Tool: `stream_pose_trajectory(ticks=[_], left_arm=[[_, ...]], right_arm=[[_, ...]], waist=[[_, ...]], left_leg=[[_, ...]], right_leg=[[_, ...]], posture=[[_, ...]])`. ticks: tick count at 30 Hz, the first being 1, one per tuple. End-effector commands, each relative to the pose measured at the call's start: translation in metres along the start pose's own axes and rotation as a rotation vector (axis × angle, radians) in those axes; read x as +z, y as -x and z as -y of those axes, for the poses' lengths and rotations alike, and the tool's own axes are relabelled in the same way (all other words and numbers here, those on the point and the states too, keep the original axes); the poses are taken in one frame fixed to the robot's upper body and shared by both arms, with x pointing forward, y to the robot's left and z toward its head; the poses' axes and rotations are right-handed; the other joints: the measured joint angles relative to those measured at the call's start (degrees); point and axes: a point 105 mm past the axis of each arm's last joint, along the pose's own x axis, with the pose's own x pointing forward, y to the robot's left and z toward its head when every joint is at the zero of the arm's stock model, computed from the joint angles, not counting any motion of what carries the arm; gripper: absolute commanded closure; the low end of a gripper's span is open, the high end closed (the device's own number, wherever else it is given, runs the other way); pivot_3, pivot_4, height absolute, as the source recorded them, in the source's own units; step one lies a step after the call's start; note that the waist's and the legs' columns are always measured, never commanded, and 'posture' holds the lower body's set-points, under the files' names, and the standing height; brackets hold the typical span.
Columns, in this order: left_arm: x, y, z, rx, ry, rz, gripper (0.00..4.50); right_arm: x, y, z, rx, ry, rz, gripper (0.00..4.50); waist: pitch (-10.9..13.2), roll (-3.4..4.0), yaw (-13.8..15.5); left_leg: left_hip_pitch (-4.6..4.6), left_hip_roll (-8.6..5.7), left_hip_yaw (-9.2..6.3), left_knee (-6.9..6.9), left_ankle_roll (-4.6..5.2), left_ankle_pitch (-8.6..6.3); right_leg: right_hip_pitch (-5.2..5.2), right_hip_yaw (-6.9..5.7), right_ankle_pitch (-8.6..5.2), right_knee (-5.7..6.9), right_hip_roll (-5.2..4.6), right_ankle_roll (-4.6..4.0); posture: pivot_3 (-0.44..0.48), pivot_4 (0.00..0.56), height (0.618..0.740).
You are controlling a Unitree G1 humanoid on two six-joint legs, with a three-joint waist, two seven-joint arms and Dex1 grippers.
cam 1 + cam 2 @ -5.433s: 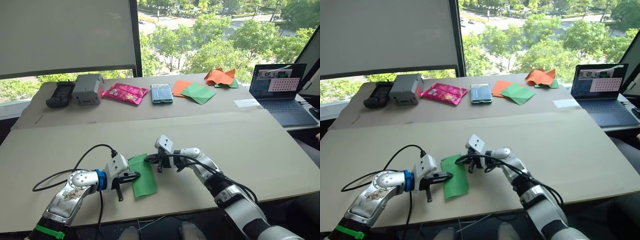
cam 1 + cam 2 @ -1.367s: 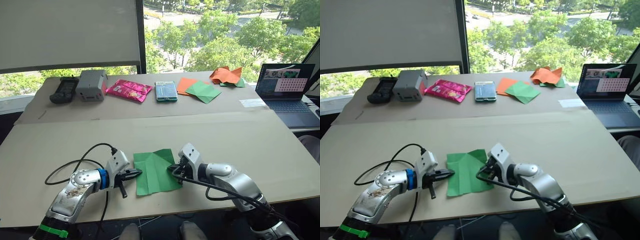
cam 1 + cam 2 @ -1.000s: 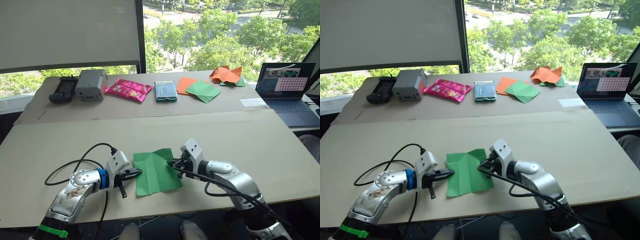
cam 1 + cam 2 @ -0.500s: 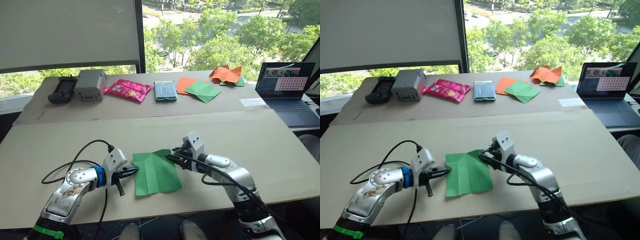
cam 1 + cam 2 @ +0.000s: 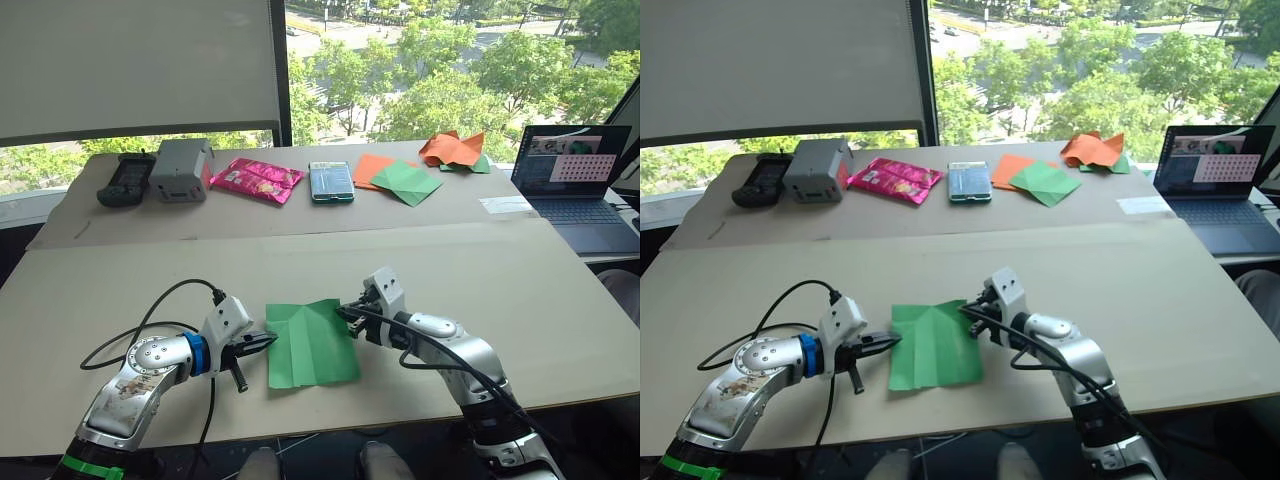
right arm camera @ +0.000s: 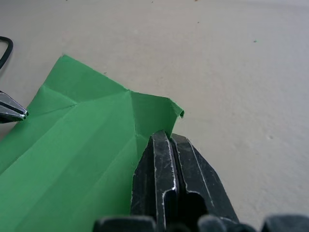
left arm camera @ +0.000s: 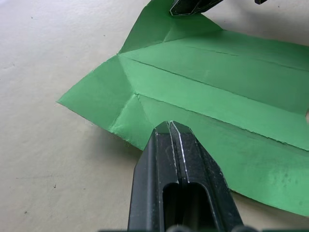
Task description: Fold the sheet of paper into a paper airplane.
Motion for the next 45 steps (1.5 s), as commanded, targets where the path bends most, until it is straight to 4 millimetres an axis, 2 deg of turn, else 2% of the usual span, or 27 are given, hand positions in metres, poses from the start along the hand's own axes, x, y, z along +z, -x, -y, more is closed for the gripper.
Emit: stream_pose_trajectory(ticks=[1, 4, 7, 11, 16, 20, 23, 28, 32, 33, 37, 45], left_arm=[[0.011, 0.004, -0.004, 0.013, -0.025, 0.027, 4.50], [0.015, 0.004, -0.005, 0.015, -0.016, 0.042, 4.50], [0.017, 0.004, -0.007, 0.014, -0.010, 0.047, 4.50], [0.018, 0.004, -0.008, 0.006, -0.002, 0.045, 4.50], [0.020, 0.003, -0.009, 0.001, -0.001, 0.046, 4.50], [0.023, -0.001, -0.014, 0.006, 0.013, 0.037, 4.50], [0.032, -0.007, -0.019, 0.012, 0.036, 0.066, 4.50], [0.048, -0.031, -0.031, 0.027, 0.029, 0.102, 4.50], [0.061, -0.053, -0.030, -0.022, 0.031, 0.126, 4.50], [0.062, -0.057, -0.031, -0.028, 0.033, 0.125, 4.50], [0.059, -0.074, -0.029, -0.068, 0.030, 0.103, 4.50], [0.047, -0.083, -0.027, -0.100, -0.007, 0.057, 4.50]], right_arm=[[0.021, 0.004, -0.013, 0.041, 0.065, 0.094, 4.48], [0.037, 0.013, -0.021, 0.026, 0.215, 0.166, 4.48], [0.044, 0.017, -0.026, -0.025, 0.397, 0.181, 4.48], [0.036, 0.015, -0.038, -0.043, 0.708, 0.146, 4.48], [0.016, 0.010, -0.036, -0.042, 0.913, 0.050, 4.48], [0.003, 0.006, -0.033, -0.028, 0.953, -0.027, 4.48], [-0.003, 0.004, -0.031, -0.021, 0.953, -0.065, 4.48], [-0.008, 0.002, -0.030, -0.005, 0.918, -0.102, 4.48], [-0.009, 0.002, -0.030, 0.001, 0.907, -0.112, 4.48], [-0.009, 0.001, -0.031, 0.001, 0.907, -0.112, 4.48], [-0.010, 0.001, -0.032, -0.001, 0.896, -0.114, 4.48], [-0.009, 0.004, -0.028, -0.030, 0.887, -0.121, 4.48]], waist=[[0.0, 0.00, 0.0], [0.0, 0.01, 0.0], [0.0, 0.01, 0.0], [0.0, -0.02, 0.0], [0.0, -0.06, 0.1], [0.0, -0.11, 0.1], [0.0, -0.12, 0.2], [0.0, -0.17, 0.3], [0.0, -0.24, 0.2], [0.0, -0.24, 0.1], [0.0, -0.23, -0.1], [0.0, -0.27, 0.1]], left_leg=[[0.00, 0.00, 0.00, 0.00, 0.00, 0.00], [0.00, 0.00, 0.00, 0.00, 0.00, 0.00], [-0.01, 0.00, 0.00, 0.00, -0.02, -0.01], [0.05, 0.00, 0.00, 0.00, -0.13, -0.08], [0.04, -0.01, 0.02, 0.01, -0.10, -0.06], [0.05, -0.01, 0.02, 0.03, -0.08, -0.05], [0.04, -0.01, 0.02, 0.04, -0.01, 0.00], [0.07, -0.02, 0.00, 0.08, 0.00, 0.00], [0.29, -0.04, 0.00, 0.10, 0.00, 0.00], [0.29, -0.04, 0.00, 0.10, 0.00, 0.00], [0.44, -0.05, -0.02, 0.08, 0.01, 0.01], [0.59, -0.05, -0.04, 0.07, 0.01, 0.01]], right_leg=[[0.00, 0.00, 0.00, 0.00, 0.00, 0.00], [0.00, 0.00, 0.00, 0.00, 0.00, 0.00], [-0.04, 0.00, 0.00, 0.00, 0.00, 0.00], [-0.05, 0.00, -0.01, -0.02, -0.01, 0.00], [-0.05, 0.00, -0.01, -0.04, -0.02, 0.00], [-0.03, 0.00, -0.01, -0.03, -0.02, 0.00], [0.00, -0.01, 0.00, -0.02, -0.01, 0.00], [0.12, -0.01, 0.00, -0.02, 0.01, 0.01], [0.38, -0.03, 0.01, -0.02, 0.01, 0.03], [0.67, -0.02, 0.01, -0.02, 0.01, 0.03], [0.79, -0.03, 0.03, 0.05, 0.02, 0.06], [0.78, -0.03, 0.02, 0.31, 0.02, 0.06]], posture=[[0.000, 0.150, 0.721], [0.000, 0.150, 0.721], [0.000, 0.150, 0.721], [0.000, 0.150, 0.721], [0.000, 0.150, 0.721], [0.000, 0.150, 0.721], [0.000, 0.150, 0.721], [0.000, 0.150, 0.721], [0.000, 0.150, 0.721], [0.000, 0.150, 0.721], [0.000, 0.150, 0.721], [0.000, 0.150, 0.721]])
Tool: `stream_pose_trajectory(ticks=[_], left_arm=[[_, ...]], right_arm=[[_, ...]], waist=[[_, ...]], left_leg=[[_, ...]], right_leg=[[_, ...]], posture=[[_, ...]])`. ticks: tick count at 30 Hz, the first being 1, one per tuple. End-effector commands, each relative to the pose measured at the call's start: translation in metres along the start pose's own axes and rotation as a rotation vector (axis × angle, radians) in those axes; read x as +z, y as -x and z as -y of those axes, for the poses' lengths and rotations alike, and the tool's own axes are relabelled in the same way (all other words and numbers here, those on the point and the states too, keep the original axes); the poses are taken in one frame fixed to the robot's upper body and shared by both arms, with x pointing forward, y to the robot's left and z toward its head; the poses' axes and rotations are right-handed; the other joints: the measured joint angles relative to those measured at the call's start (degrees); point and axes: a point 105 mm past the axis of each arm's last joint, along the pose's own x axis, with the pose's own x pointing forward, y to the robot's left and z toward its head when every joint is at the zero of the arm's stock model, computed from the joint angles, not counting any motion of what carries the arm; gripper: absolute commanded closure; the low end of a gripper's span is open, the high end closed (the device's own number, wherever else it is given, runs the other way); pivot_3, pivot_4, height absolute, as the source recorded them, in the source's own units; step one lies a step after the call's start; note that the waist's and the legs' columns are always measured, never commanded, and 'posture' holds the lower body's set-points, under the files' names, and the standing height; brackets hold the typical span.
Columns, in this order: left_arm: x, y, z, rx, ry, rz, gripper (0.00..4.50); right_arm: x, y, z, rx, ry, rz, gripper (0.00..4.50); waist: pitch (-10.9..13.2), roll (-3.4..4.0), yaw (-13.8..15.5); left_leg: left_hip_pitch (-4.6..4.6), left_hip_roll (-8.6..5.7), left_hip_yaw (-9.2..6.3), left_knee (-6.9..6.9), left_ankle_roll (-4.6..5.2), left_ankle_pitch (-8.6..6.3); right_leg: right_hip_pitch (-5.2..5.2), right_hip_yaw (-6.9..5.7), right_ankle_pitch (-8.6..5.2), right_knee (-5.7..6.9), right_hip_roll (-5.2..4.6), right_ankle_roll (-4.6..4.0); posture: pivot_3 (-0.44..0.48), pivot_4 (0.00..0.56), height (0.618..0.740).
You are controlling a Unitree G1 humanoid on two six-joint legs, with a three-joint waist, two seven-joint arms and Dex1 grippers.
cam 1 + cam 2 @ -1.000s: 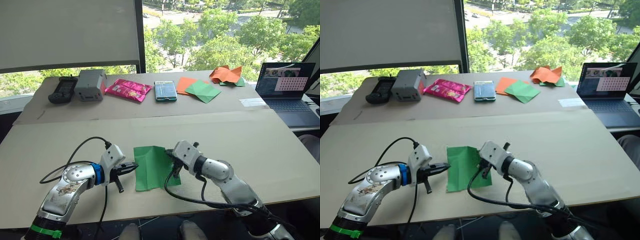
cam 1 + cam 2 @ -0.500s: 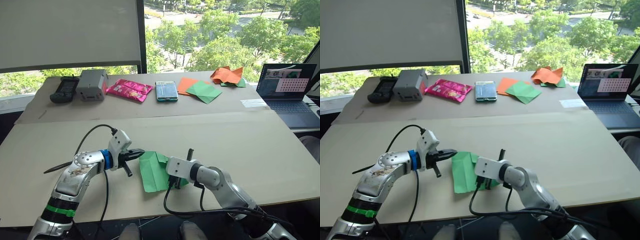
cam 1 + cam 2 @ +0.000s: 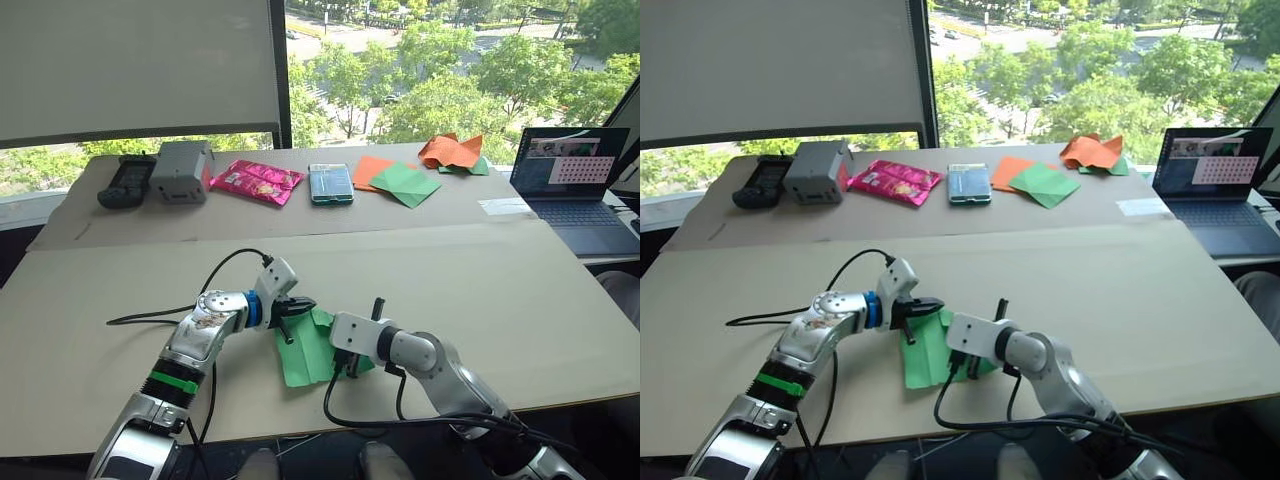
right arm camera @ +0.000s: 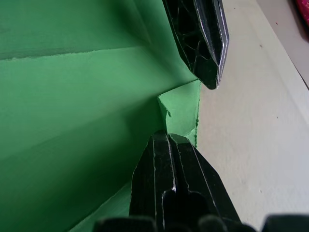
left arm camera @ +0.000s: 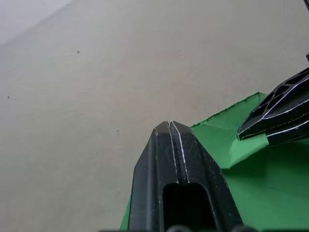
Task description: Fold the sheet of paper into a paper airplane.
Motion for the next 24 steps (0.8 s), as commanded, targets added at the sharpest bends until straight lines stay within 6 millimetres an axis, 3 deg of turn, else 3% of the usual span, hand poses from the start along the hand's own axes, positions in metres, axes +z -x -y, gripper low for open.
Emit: stream_pose_trajectory(ticks=[1, 16, 24], left_arm=[[0.012, -0.001, 0.000, -0.017, -0.055, 0.028, 4.50], [-0.014, -0.017, -0.002, -0.011, -0.086, -0.081, 4.50], [-0.036, -0.015, 0.003, -0.055, -0.124, -0.205, 4.50]], right_arm=[[-0.001, 0.005, 0.005, -0.027, 0.003, -0.015, 4.48], [0.003, 0.007, 0.004, -0.034, -0.017, -0.013, 4.48], [0.009, 0.009, 0.009, -0.046, -0.044, 0.012, 1.90]], waist=[[0.0, -0.01, 0.1], [0.0, -0.01, 0.3], [-0.1, -0.03, 0.1]], left_leg=[[0.00, -0.01, 0.00, 0.01, 0.00, 0.00], [0.11, -0.04, 0.00, 0.03, -0.07, -0.05], [0.22, -0.03, -0.01, 0.02, -0.14, -0.09]], right_leg=[[-0.01, 0.00, 0.00, -0.02, -0.01, 0.00], [-0.02, -0.01, -0.02, -0.10, -0.04, 0.01], [0.03, -0.02, -0.02, -0.09, -0.04, 0.01]], posture=[[0.000, 0.150, 0.721], [0.000, 0.150, 0.721], [0.000, 0.150, 0.721]])
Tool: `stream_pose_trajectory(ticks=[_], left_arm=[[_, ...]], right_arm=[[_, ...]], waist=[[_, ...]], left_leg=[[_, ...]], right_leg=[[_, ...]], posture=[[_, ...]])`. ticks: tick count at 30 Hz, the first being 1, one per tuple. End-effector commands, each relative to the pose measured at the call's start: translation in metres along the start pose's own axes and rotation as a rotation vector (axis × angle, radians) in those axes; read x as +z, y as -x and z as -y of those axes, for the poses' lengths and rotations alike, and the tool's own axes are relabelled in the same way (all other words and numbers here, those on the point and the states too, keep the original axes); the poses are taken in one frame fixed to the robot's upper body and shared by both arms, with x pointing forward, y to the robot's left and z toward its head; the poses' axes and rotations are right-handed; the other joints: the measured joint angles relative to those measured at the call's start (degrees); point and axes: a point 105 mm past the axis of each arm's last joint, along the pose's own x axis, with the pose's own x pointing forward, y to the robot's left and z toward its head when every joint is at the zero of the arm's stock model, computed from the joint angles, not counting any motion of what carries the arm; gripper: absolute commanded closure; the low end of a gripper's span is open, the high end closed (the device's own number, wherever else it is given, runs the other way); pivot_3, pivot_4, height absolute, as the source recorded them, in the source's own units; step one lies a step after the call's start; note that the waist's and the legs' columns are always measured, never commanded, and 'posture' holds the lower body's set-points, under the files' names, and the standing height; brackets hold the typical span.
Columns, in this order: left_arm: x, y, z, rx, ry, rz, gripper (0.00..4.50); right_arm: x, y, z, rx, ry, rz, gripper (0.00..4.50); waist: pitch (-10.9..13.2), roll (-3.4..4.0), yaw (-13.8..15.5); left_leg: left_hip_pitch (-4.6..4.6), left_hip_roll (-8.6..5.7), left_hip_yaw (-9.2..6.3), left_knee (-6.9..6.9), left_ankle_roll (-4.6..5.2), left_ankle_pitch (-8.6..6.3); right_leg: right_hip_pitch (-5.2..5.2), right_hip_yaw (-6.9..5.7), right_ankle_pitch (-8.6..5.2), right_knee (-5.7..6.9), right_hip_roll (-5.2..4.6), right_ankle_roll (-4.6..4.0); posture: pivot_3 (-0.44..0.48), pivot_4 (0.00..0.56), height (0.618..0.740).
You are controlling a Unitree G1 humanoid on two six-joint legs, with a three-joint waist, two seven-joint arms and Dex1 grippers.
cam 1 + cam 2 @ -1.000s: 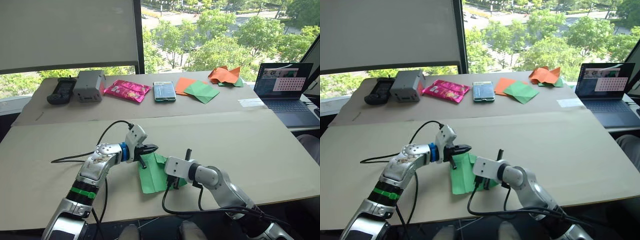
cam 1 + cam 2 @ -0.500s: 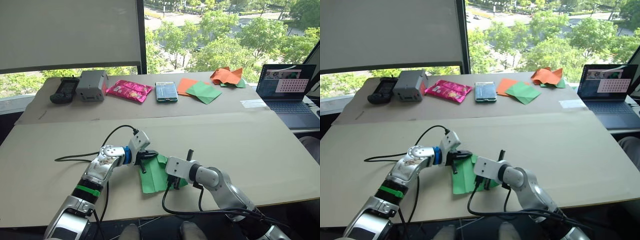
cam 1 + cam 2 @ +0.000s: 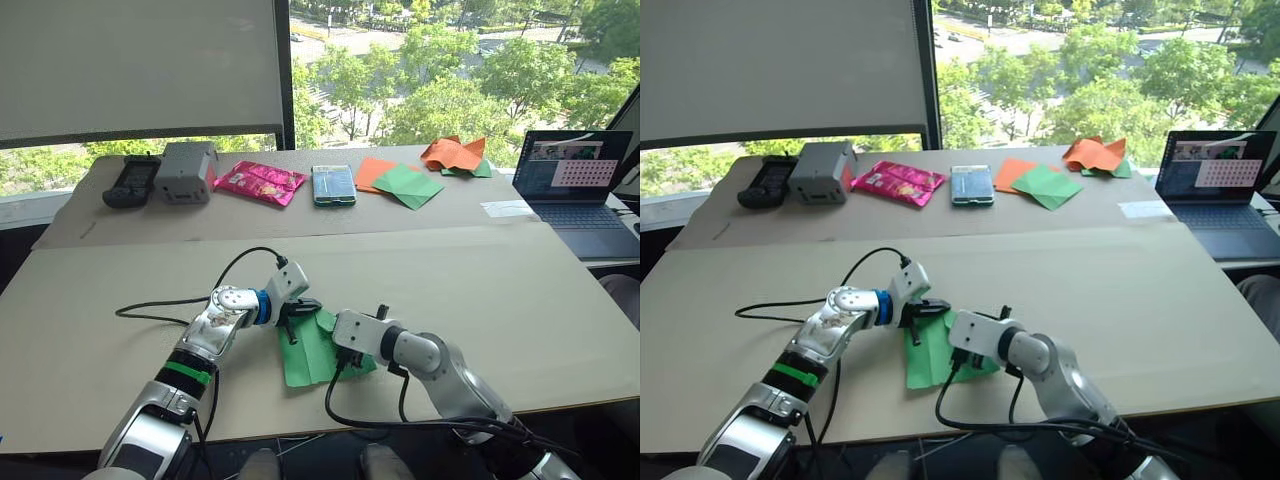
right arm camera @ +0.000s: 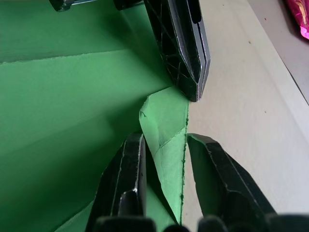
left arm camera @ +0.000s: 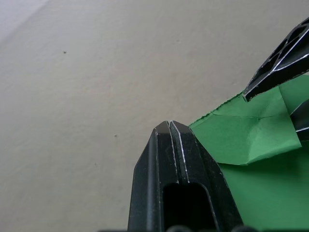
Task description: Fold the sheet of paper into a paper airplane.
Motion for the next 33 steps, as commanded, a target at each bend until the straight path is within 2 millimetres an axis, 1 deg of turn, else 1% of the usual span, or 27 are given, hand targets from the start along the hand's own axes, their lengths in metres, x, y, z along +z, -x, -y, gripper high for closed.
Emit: stream_pose_trajectory(ticks=[1, 3, 6, 7, 9, 12, 13, 14, 16, 17, 18, 20, 24, 27, 33], left_arm=[[-0.031, -0.001, 0.008, -0.033, -0.002, -0.138, 4.50], [-0.033, -0.001, 0.009, -0.033, -0.005, -0.146, 4.50], [-0.033, -0.001, 0.008, -0.032, -0.011, -0.146, 4.50], [-0.033, -0.001, 0.008, -0.033, -0.012, -0.144, 4.50], [-0.033, -0.002, 0.008, -0.031, -0.010, -0.141, 4.50], [-0.031, -0.002, 0.007, -0.029, -0.011, -0.137, 4.50], [-0.030, -0.002, 0.007, -0.028, -0.010, -0.132, 4.50], [-0.029, -0.002, 0.007, -0.026, -0.010, -0.128, 4.50], [-0.028, -0.003, 0.007, -0.025, -0.010, -0.125, 4.50], [-0.028, -0.003, 0.007, -0.025, -0.011, -0.125, 4.50], [-0.028, -0.002, 0.007, -0.024, -0.010, -0.124, 4.50], [-0.028, -0.002, 0.007, -0.024, -0.010, -0.123, 4.50], [-0.028, -0.002, 0.007, -0.020, -0.010, -0.123, 4.50], [-0.027, -0.001, 0.006, -0.018, -0.010, -0.121, 4.50], [-0.027, -0.001, 0.006, -0.015, -0.009, -0.118, 4.50]], right_arm=[[0.015, 0.006, 0.007, -0.013, -0.096, 0.065, 1.51], [0.025, 0.011, 0.013, -0.014, -0.197, 0.123, 0.88], [0.039, 0.018, 0.026, -0.014, -0.353, 0.213, 0.88], [0.043, 0.019, 0.033, -0.027, -0.411, 0.242, 0.88], [0.046, 0.018, 0.041, -0.039, -0.468, 0.264, 0.88], [0.039, 0.011, 0.045, -0.054, -0.511, 0.231, 1.72], [0.034, 0.008, 0.044, -0.055, -0.524, 0.208, 2.10], [0.030, 0.004, 0.044, -0.055, -0.539, 0.190, 2.38], [0.024, -0.002, 0.041, -0.051, -0.543, 0.157, 3.07], [0.022, -0.005, 0.040, -0.045, -0.546, 0.146, 3.51], [0.020, -0.009, 0.038, -0.040, -0.554, 0.140, 3.79], [0.019, -0.016, 0.033, -0.029, -0.564, 0.129, 4.47], [0.020, -0.025, 0.030, -0.019, -0.583, 0.135, 4.47], [0.014, -0.032, 0.029, -0.025, -0.595, 0.119, 4.47], [0.007, -0.039, 0.025, -0.017, -0.596, 0.088, 4.47]], waist=[[0.0, 0.00, -0.1], [-0.1, 0.01, -0.2], [-0.1, 0.03, -0.2], [-0.1, 0.03, -0.2], [-0.1, 0.03, -0.2], [-0.1, 0.05, -0.2], [-0.1, 0.07, -0.2], [-0.1, 0.08, -0.2], [-0.1, 0.08, -0.2], [-0.1, 0.08, -0.2], [-0.1, 0.09, -0.2], [-0.1, 0.09, -0.2], [-0.1, 0.09, -0.2], [-0.1, 0.10, -0.2], [-0.1, 0.11, -0.3]], left_leg=[[0.01, 0.00, 0.00, 0.00, 0.00, 0.00], [0.01, 0.01, -0.01, -0.02, 0.00, 0.00], [0.00, 0.01, -0.02, -0.02, 0.03, 0.02], [0.01, 0.01, -0.02, -0.02, 0.04, 0.02], [0.01, 0.01, -0.03, -0.01, 0.01, 0.01], [0.02, 0.01, -0.03, -0.02, -0.03, -0.02], [0.02, 0.01, -0.03, -0.03, -0.11, -0.07], [0.02, 0.01, -0.03, -0.04, -0.24, -0.15], [0.01, 0.01, -0.03, -0.04, -0.24, -0.15], [0.01, 0.01, -0.03, -0.04, -0.22, -0.14], [0.01, 0.01, -0.03, -0.03, -0.21, -0.13], [0.01, 0.01, -0.03, -0.04, -0.21, -0.13], [0.00, 0.01, -0.03, -0.03, -0.21, -0.13], [0.00, 0.01, -0.03, -0.03, -0.21, -0.13], [0.00, 0.01, -0.04, -0.04, -0.20, -0.12]], right_leg=[[0.00, -0.01, 0.00, 0.00, 0.00, 0.00], [0.01, -0.01, -0.01, 0.03, 0.00, -0.01], [0.02, -0.01, -0.01, 0.08, 0.01, -0.01], [0.01, -0.01, -0.01, 0.09, 0.01, -0.01], [0.00, -0.01, -0.01, 0.08, 0.01, -0.01], [-0.01, -0.01, -0.01, 0.08, 0.01, -0.02], [-0.01, -0.03, -0.02, 0.08, 0.01, -0.03], [-0.01, -0.03, -0.02, 0.07, 0.01, -0.04], [-0.01, -0.03, -0.02, 0.07, 0.01, -0.04], [-0.01, -0.03, -0.02, 0.07, 0.01, -0.04], [-0.01, -0.03, -0.02, 0.07, 0.01, -0.04], [-0.01, -0.03, -0.02, 0.08, 0.01, -0.04], [-0.01, -0.03, -0.02, 0.08, 0.01, -0.04], [-0.02, -0.03, -0.02, 0.08, 0.01, -0.04], [-0.01, -0.03, -0.02, 0.08, 0.01, -0.04]], posture=[[0.000, 0.150, 0.721], [0.000, 0.150, 0.721], [0.000, 0.150, 0.721], [0.000, 0.150, 0.721], [0.000, 0.150, 0.721], [0.000, 0.150, 0.721], [0.000, 0.150, 0.721], [0.000, 0.150, 0.721], [0.000, 0.150, 0.721], [0.000, 0.150, 0.721], [0.000, 0.150, 0.721], [0.000, 0.150, 0.721], [0.000, 0.150, 0.721], [0.000, 0.150, 0.721], [0.000, 0.150, 0.721]])
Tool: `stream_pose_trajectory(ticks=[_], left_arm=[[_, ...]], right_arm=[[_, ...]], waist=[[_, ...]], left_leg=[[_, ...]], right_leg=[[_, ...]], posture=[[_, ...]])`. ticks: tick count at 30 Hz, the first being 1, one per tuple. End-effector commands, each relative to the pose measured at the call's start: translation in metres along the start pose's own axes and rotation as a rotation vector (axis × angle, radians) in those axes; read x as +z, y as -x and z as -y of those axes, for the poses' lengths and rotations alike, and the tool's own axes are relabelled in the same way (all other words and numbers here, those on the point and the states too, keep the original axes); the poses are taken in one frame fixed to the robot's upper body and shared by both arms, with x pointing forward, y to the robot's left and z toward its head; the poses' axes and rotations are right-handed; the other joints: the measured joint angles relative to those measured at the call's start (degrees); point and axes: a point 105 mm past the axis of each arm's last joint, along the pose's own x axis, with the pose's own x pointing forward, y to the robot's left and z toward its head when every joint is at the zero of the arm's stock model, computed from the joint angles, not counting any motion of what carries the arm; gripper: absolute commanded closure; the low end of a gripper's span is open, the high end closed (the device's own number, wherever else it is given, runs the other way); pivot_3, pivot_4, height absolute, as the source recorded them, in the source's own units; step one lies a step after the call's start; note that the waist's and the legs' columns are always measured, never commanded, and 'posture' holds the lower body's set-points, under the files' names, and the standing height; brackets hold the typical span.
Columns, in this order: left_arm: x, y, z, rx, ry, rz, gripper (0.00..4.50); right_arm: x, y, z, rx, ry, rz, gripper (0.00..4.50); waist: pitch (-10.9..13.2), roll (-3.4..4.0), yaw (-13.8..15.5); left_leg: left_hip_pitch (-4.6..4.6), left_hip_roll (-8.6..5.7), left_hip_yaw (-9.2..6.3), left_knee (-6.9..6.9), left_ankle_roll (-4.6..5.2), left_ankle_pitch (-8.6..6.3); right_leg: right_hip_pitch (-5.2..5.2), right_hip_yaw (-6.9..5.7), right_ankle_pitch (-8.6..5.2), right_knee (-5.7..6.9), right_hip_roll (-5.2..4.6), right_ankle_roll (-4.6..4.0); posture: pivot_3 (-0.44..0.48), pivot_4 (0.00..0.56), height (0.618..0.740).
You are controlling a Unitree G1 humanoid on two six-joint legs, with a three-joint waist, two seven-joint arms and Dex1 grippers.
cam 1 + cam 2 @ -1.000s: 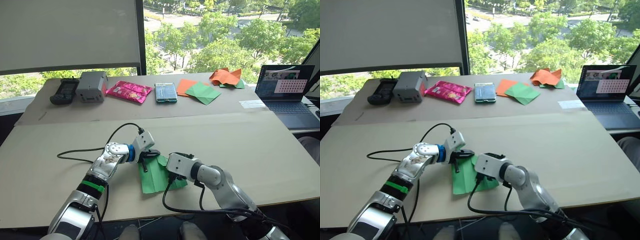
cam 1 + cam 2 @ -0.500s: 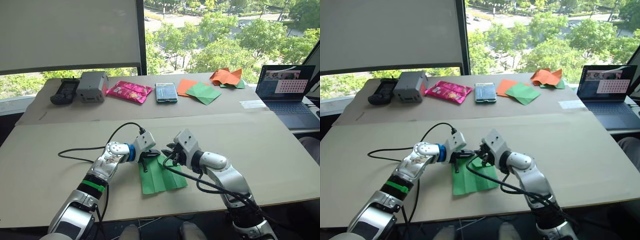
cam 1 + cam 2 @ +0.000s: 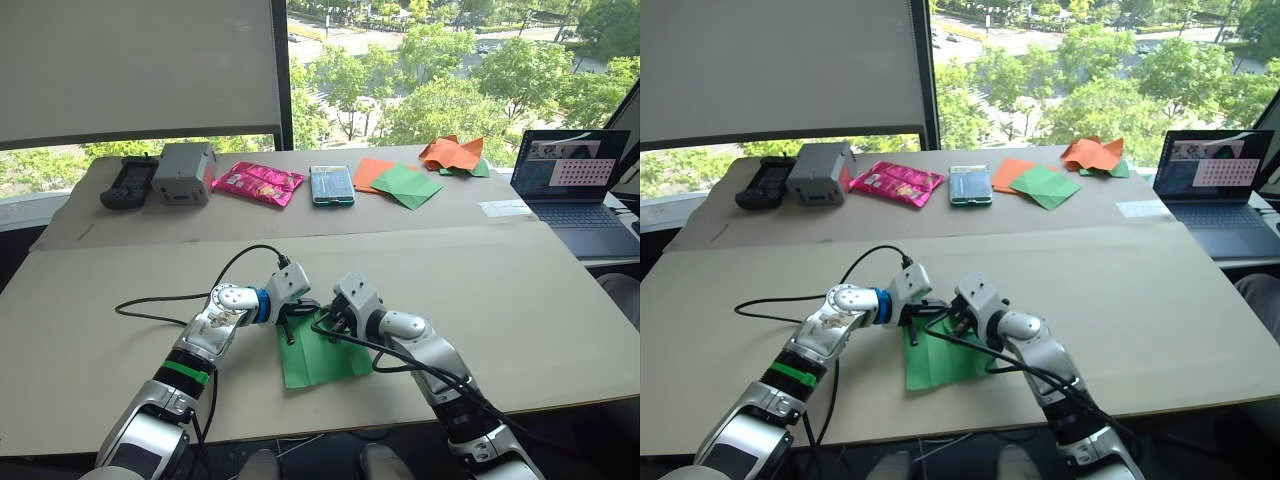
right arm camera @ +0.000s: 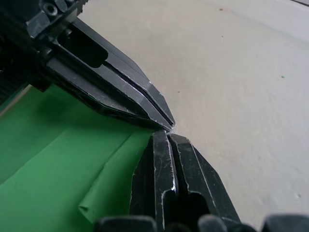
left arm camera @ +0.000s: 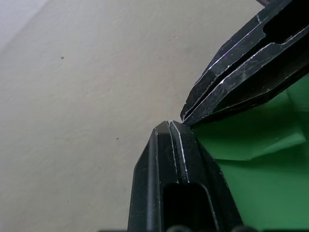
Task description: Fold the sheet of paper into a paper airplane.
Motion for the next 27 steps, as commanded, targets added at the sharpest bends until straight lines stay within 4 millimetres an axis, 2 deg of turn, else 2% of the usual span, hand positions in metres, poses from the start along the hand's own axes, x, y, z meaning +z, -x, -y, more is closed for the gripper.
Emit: stream_pose_trajectory(ticks=[1, 4, 11, 27], left_arm=[[-0.026, -0.003, 0.008, -0.018, 0.047, -0.093, 4.50], [-0.027, -0.002, 0.008, -0.016, 0.047, -0.092, 4.50], [-0.028, -0.002, 0.010, -0.017, 0.046, -0.095, 4.50], [-0.031, -0.001, 0.011, -0.025, 0.040, -0.103, 4.50]], right_arm=[[0.007, -0.003, -0.003, 0.016, 0.032, 0.018, 4.47], [-0.009, -0.005, -0.006, 0.026, 0.017, -0.056, 4.47], [-0.030, 0.001, -0.002, 0.005, 0.007, -0.152, 4.47], [-0.049, 0.028, 0.000, -0.027, -0.025, -0.204, 4.47]], waist=[[0.0, 0.00, 0.0], [-0.1, 0.03, -0.1], [-0.3, 0.21, -0.1], [-0.4, 0.19, 0.0]], left_leg=[[0.00, 0.00, 0.00, 0.00, 0.00, 0.00], [0.02, 0.00, -0.01, 0.00, -0.01, -0.01], [0.04, 0.00, -0.01, 0.00, -0.03, -0.02], [0.02, 0.00, -0.01, -0.01, -0.11, -0.07]], right_leg=[[0.00, 0.00, 0.00, 0.00, 0.00, 0.00], [0.01, 0.00, 0.00, 0.00, 0.00, 0.00], [0.01, 0.00, -0.01, 0.00, 0.00, 0.00], [0.00, -0.01, -0.10, -0.10, -0.02, 0.00]], posture=[[0.000, 0.150, 0.721], [0.000, 0.150, 0.721], [0.000, 0.150, 0.721], [0.000, 0.150, 0.721]])
